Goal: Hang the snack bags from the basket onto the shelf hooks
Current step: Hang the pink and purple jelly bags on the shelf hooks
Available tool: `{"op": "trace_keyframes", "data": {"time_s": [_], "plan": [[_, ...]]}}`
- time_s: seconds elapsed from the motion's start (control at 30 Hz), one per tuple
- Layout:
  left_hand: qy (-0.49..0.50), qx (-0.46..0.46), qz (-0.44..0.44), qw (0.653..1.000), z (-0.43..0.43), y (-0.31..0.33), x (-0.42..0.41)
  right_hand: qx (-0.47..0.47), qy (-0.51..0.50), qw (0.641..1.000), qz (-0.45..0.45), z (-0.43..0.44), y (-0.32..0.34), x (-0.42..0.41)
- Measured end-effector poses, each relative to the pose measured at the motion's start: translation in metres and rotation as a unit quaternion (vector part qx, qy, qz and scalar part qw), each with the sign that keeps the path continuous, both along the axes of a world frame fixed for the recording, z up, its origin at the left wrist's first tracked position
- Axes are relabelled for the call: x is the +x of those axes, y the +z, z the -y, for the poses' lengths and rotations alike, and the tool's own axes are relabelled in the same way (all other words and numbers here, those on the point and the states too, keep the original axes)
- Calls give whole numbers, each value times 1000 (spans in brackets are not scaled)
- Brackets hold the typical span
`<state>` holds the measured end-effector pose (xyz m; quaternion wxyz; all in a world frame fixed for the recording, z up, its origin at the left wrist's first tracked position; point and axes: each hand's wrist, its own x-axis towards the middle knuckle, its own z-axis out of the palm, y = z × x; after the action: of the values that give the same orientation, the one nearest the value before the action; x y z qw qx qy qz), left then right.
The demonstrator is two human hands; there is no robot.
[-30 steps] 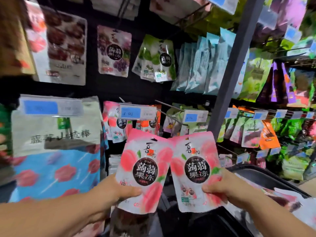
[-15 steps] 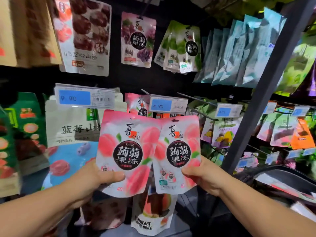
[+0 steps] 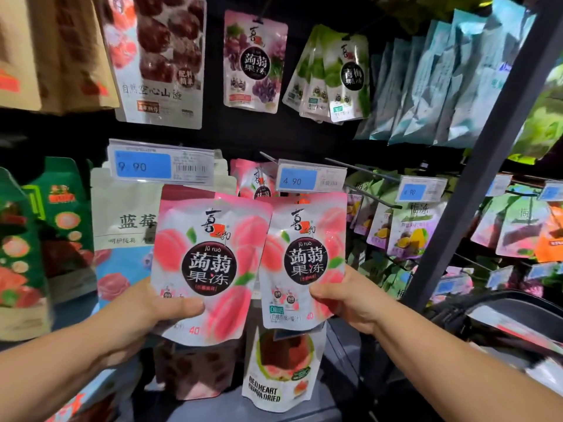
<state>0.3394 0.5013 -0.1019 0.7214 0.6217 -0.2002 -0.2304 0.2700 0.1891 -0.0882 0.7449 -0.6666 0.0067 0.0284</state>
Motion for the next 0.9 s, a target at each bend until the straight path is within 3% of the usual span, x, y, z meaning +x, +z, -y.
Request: {"op": "trace_keyframes", "data": {"time_s": [0.9], "plan": [[-29,16,2,999,19,4,-12,57,-1,998,23,-3,1,13]]}}
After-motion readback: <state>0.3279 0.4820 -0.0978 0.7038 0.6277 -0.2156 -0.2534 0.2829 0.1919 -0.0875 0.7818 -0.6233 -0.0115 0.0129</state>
